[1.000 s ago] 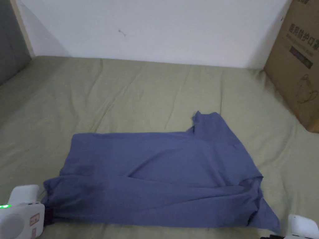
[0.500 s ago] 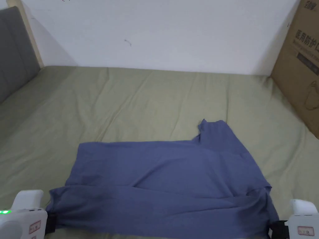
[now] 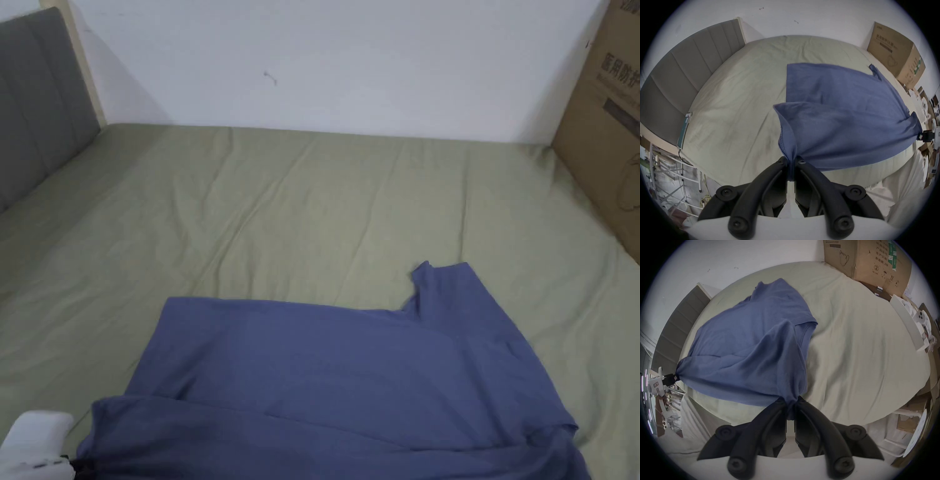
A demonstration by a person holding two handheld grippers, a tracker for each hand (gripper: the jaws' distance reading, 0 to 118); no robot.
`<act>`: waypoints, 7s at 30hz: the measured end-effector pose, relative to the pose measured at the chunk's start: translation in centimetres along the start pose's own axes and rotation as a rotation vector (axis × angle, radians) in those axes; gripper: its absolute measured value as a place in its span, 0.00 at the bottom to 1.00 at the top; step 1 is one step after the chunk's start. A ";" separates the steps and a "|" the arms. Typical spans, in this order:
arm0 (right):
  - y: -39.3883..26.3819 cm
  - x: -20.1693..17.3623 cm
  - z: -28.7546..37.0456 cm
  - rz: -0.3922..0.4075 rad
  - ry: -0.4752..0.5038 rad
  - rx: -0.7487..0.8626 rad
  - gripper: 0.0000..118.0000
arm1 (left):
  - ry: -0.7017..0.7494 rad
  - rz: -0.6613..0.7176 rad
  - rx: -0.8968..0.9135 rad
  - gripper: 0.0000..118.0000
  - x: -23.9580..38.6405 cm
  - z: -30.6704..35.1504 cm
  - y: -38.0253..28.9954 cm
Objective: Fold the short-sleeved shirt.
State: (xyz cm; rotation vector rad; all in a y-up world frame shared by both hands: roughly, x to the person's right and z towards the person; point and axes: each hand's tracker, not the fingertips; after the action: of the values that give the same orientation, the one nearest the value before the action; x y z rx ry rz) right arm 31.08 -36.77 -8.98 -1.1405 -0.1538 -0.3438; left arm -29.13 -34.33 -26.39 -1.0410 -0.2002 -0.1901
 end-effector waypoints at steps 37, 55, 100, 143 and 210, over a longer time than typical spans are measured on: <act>30.8 -3.8 -15.6 -0.016 -0.174 -0.024 0.31 | -0.053 0.056 0.161 0.00 7.9 -4.6 15.2; 32.1 -3.0 -11.1 0.048 -0.085 0.066 0.01 | -0.071 0.053 0.145 0.56 4.6 -7.5 20.8; 0.4 -4.1 2.4 0.045 -0.102 0.133 0.06 | -0.029 0.123 0.040 0.09 -0.3 -0.4 1.6; -0.6 -22.9 1.5 0.215 -0.028 0.239 0.01 | -0.645 0.940 0.158 0.74 -8.7 -7.4 -2.0; -3.6 -8.4 5.2 -0.236 -0.085 0.281 0.02 | -0.871 0.236 -0.082 0.06 22.5 -0.8 5.3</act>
State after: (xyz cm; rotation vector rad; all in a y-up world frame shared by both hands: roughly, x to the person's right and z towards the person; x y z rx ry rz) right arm 22.22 -31.76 -6.23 -0.8602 -0.4016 -0.4677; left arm -6.07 -33.75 -25.50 -1.1676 -0.8542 0.4884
